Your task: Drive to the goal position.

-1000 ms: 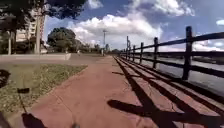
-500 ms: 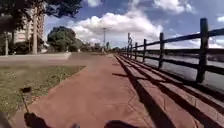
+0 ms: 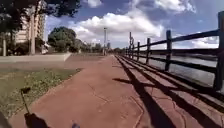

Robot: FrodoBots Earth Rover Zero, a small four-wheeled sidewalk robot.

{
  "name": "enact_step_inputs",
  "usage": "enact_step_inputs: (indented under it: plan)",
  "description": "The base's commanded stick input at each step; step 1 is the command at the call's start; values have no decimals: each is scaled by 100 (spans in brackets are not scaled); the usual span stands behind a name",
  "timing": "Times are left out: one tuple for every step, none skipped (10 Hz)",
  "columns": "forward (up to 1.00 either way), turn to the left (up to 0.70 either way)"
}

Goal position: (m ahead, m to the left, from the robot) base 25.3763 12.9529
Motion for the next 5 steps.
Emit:
enact_step_inputs:
  plan:
    - [85, 0]
    - [85, 0]
    - [85, 0]
    - [85, 0]
    - [85, 0]
